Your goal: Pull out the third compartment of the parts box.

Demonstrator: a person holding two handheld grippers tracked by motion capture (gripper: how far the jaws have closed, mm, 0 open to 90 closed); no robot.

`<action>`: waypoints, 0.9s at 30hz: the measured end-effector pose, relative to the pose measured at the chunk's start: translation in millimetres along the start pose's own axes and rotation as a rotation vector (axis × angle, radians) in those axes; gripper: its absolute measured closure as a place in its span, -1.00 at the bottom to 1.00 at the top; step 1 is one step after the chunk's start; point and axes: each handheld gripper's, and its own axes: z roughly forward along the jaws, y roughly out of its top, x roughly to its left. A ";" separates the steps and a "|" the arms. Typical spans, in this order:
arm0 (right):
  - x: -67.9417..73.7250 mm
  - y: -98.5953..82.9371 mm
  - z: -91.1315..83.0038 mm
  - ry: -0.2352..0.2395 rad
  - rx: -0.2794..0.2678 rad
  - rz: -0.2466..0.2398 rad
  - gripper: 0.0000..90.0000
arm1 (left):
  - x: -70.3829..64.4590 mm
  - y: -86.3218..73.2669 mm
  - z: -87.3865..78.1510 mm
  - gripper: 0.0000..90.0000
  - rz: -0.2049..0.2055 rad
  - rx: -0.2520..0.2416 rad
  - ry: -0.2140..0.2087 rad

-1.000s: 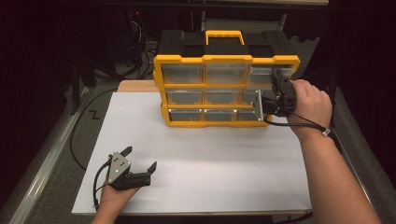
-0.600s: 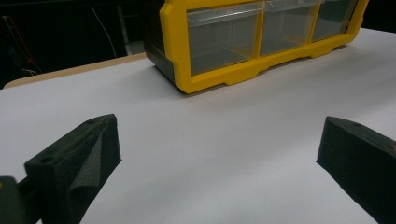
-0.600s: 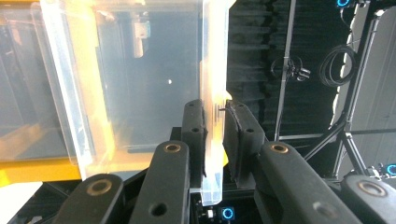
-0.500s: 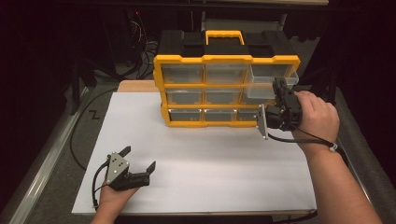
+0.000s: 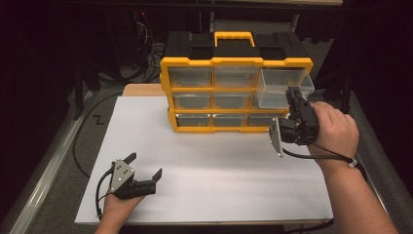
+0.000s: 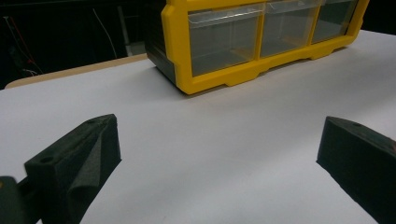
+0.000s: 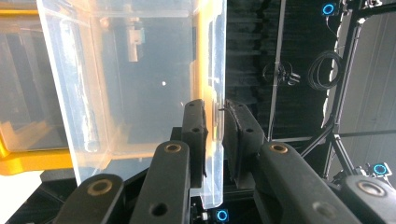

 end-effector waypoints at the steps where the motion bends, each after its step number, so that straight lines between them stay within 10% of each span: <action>1: -0.2 -0.2 -0.7 -0.002 -0.004 -0.004 0.80 | -0.1 0.0 0.0 -0.99 0.000 0.000 -0.001; 27: 7.1 -1.4 -7.3 -0.006 -0.005 0.026 0.78 | -0.4 -0.7 0.2 -0.99 -0.004 0.001 0.000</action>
